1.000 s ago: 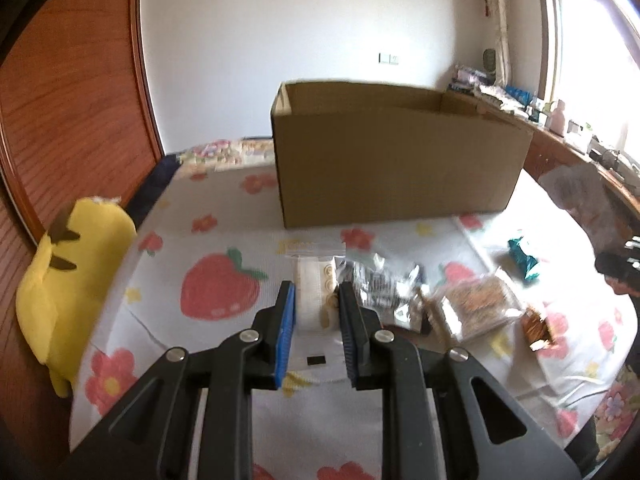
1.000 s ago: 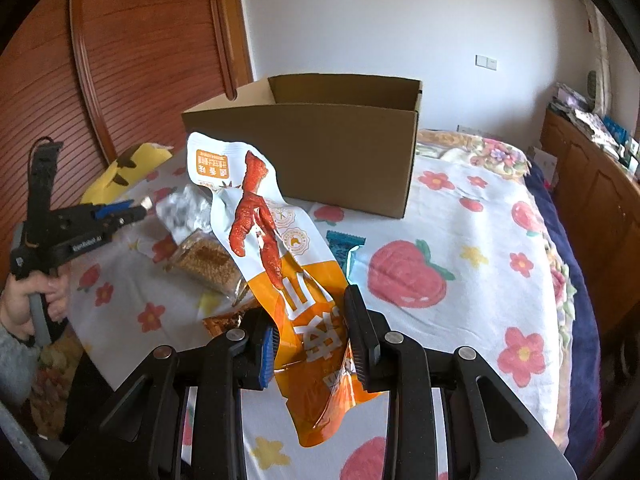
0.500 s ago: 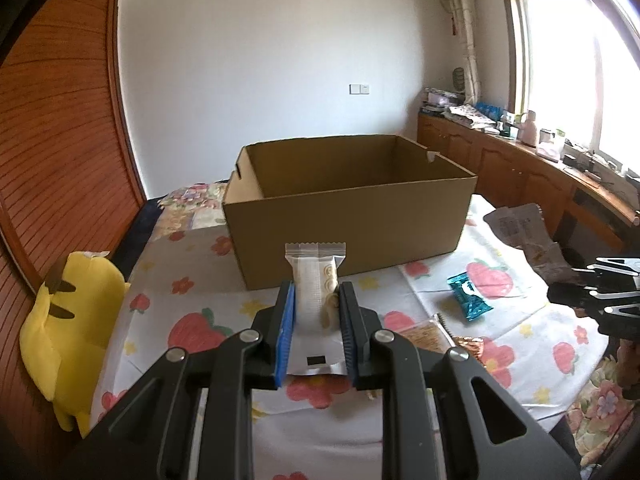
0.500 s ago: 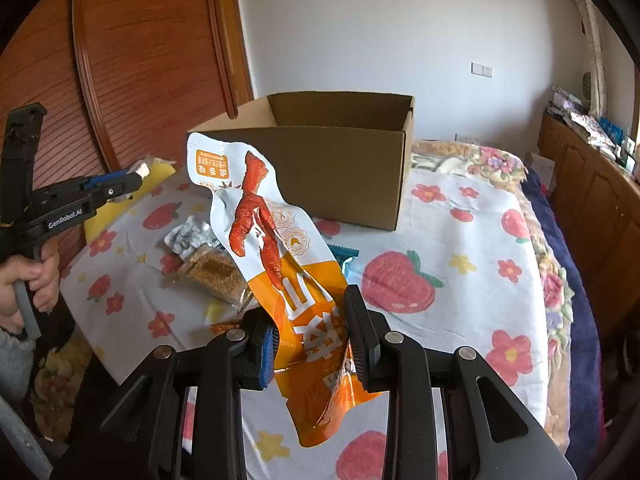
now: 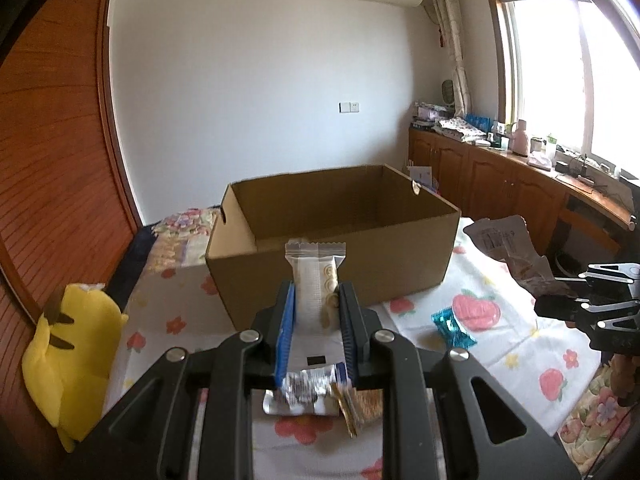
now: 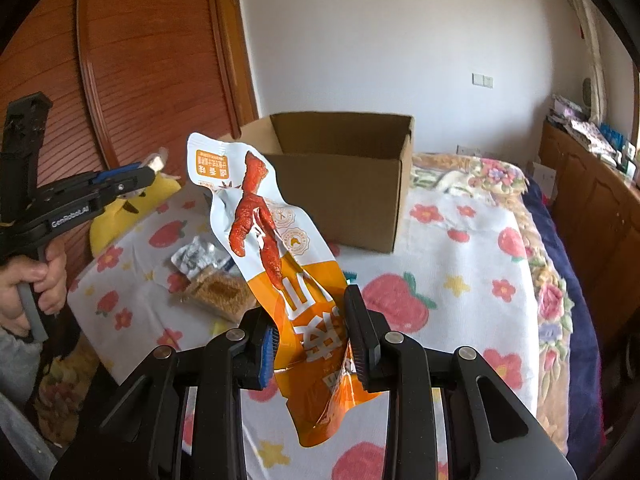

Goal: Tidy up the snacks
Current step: 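Carry both held packets over the cardboard box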

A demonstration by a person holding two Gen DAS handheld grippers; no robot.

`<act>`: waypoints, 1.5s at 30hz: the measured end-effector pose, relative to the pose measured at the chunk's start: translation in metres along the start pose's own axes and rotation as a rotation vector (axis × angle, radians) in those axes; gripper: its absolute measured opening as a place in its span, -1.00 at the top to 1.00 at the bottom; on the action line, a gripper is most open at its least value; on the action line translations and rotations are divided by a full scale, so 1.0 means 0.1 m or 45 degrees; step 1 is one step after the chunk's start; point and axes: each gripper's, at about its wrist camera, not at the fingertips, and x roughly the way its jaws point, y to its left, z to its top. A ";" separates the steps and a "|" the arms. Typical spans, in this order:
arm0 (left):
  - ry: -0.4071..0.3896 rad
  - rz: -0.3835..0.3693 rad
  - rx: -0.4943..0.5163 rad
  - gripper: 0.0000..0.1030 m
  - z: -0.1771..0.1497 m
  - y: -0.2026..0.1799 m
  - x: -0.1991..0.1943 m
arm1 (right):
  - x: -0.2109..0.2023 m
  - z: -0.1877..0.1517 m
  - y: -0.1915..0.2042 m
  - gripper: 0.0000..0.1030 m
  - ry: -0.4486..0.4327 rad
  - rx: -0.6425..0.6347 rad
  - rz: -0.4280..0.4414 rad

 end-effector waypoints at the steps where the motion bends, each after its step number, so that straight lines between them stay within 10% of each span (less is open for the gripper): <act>1: -0.010 0.001 0.005 0.61 0.05 0.00 0.02 | 0.00 0.05 0.01 0.42 -0.011 -0.010 -0.001; 45: -0.041 -0.005 -0.006 0.61 0.59 0.41 1.57 | 1.50 1.56 -0.03 0.42 -0.113 -0.187 0.002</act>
